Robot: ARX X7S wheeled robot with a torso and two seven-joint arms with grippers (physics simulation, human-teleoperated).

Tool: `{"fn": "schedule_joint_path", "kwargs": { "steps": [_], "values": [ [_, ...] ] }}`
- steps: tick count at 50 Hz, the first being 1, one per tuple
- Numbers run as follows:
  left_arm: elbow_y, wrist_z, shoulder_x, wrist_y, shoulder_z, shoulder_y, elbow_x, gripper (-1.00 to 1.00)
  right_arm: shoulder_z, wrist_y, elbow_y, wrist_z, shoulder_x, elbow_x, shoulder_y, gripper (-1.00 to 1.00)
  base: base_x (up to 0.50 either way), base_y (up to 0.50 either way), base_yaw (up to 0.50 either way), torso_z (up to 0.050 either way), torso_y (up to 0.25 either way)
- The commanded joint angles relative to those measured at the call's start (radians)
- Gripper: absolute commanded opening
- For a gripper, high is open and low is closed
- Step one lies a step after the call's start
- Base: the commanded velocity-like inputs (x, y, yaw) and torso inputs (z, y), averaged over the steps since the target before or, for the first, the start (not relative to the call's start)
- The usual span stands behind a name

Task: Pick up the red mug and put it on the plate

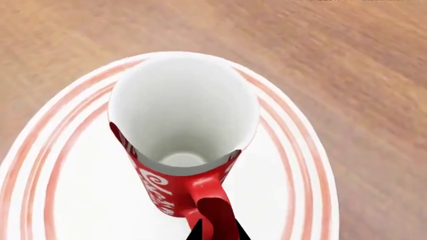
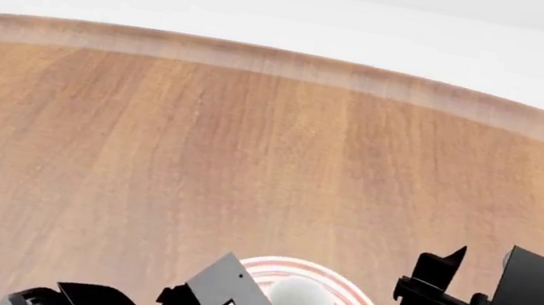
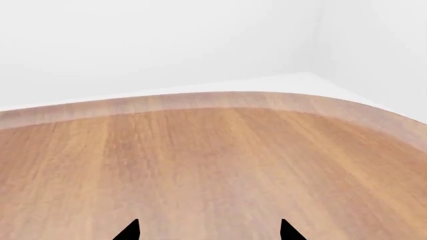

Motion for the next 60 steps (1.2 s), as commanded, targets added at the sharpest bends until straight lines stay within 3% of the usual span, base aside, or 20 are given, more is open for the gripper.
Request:
{"fn": "schedule_joint_path", "kwargs": {
  "steps": [1, 32, 39, 50, 55, 60],
  "values": [
    [-0.018, -0.031, 0.0, -0.034, 0.009, -0.001, -0.02, 1.0, -0.002, -0.005, 0.006, 0.002, 0.001, 0.003, -0.001, 1.0, 0.0, 0.0, 0.0, 0.0, 0.0],
    [0.036, 0.016, 0.0, -0.036, 0.014, -0.038, -0.021, 1.0, -0.016, -0.029, 0.049, 0.0, -0.003, 0.006, 0.012, 1.0, 0.0, 0.0, 0.0, 0.0, 0.0],
    [0.059, -0.085, -0.006, -0.062, 0.011, -0.058, -0.013, 1.0, -0.02, -0.03, 0.049, 0.001, -0.003, 0.006, 0.008, 1.0, 0.0, 0.0, 0.0, 0.0, 0.0],
    [0.884, -0.528, -0.443, -0.22, -0.058, -0.093, -0.19, 1.0, -0.02, -0.024, 0.036, 0.008, -0.003, 0.011, 0.003, 1.0, 0.0, 0.0, 0.0, 0.0, 0.0],
    [1.104, -0.562, -0.578, -0.198, -0.106, -0.095, -0.248, 1.0, -0.026, -0.02, 0.035, 0.01, -0.004, 0.012, 0.009, 1.0, 0.0, 0.0, 0.0, 0.0, 0.0],
    [1.199, -0.505, -0.653, -0.144, -0.131, -0.084, -0.235, 1.0, -0.028, -0.01, 0.024, 0.016, -0.003, 0.013, 0.013, 1.0, 0.0, 0.0, 0.0, 0.0, 0.0]
  ]
}}
